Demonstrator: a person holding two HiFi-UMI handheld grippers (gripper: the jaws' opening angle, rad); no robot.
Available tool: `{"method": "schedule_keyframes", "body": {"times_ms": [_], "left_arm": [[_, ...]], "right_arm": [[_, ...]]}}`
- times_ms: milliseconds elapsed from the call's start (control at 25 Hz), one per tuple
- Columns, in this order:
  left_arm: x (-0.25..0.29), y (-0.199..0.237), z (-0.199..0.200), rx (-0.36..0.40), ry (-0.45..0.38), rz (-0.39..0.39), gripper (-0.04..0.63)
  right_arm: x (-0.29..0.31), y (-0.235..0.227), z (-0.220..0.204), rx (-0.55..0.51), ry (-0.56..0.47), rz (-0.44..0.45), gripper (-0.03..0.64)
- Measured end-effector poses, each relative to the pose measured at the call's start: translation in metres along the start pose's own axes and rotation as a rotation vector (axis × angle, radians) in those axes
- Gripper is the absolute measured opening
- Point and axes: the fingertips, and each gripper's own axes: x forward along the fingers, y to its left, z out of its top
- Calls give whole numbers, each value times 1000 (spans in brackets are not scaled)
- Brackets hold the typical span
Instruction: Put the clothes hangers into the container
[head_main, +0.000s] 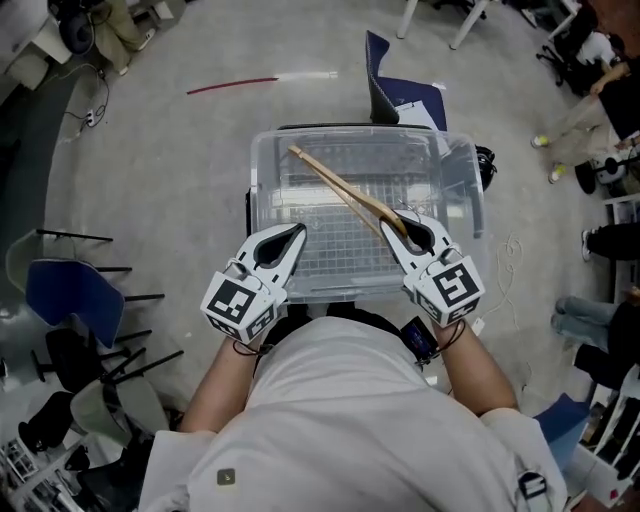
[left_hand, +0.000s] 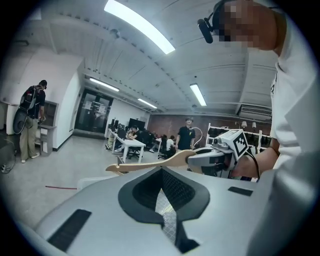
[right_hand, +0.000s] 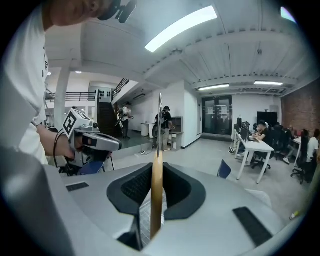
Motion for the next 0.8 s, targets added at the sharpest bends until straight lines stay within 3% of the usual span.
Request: {"method": "schedule_keyframes", "body": {"times_ms": [400,800], "left_arm": [[41,-3,-34,-48,40,108,15],[60,10,-80,-92,121,167,15]], "right_arm": [[26,-30,-59,4,94,183,67],[57,-38,-134,29,211,304,67]]}}
